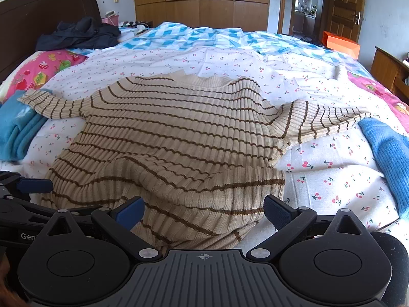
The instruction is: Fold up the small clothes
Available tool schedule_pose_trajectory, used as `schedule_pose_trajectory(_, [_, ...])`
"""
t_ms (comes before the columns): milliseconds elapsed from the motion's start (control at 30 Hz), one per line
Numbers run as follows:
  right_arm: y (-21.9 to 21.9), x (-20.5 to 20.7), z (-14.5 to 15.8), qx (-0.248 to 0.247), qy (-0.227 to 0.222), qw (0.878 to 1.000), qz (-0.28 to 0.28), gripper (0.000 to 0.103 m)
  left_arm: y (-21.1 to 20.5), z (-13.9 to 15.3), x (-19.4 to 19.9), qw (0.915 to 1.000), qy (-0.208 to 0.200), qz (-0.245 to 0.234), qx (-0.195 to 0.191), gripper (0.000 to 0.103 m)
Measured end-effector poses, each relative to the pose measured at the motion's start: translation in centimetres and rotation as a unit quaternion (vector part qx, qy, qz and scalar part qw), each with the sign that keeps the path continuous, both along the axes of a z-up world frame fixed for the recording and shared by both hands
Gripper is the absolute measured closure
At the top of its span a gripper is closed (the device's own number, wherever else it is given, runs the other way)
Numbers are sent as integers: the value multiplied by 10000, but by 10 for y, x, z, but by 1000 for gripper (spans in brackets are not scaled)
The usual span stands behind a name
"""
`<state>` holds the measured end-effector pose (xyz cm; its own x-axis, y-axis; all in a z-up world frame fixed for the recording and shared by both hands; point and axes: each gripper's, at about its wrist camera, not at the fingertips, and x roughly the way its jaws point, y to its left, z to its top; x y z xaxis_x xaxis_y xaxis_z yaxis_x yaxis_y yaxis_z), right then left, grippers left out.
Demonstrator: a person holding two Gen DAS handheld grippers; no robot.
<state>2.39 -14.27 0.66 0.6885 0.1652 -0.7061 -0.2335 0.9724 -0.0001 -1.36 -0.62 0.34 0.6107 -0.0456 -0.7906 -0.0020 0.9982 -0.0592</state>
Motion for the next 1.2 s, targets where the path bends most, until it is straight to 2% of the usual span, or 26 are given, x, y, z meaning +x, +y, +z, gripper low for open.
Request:
schedule_pose_trajectory(300, [3, 1, 3, -18, -71, 9999, 127, 3, -3, 4, -2, 9996, -113, 79, 235, 0])
schedule_pose_trajectory(667, [4, 1, 2, 10, -90, 9998, 178, 3, -10, 8, -4, 9968, -254, 111, 743, 0])
schedule_pose_trajectory(900, [4, 4, 14, 63, -379, 9989, 287, 4, -11, 21, -6, 9942, -515, 108, 936, 0])
schedule_pose_trajectory(1033, [1, 19, 25, 74, -590, 9978, 306, 4, -9, 34, 7, 9938, -678, 101, 873, 0])
schedule_pose_trajectory(1200, [-7, 64, 32, -13, -841, 9962, 216, 8, -9, 47, 45, 9934, -822, 50, 795, 0])
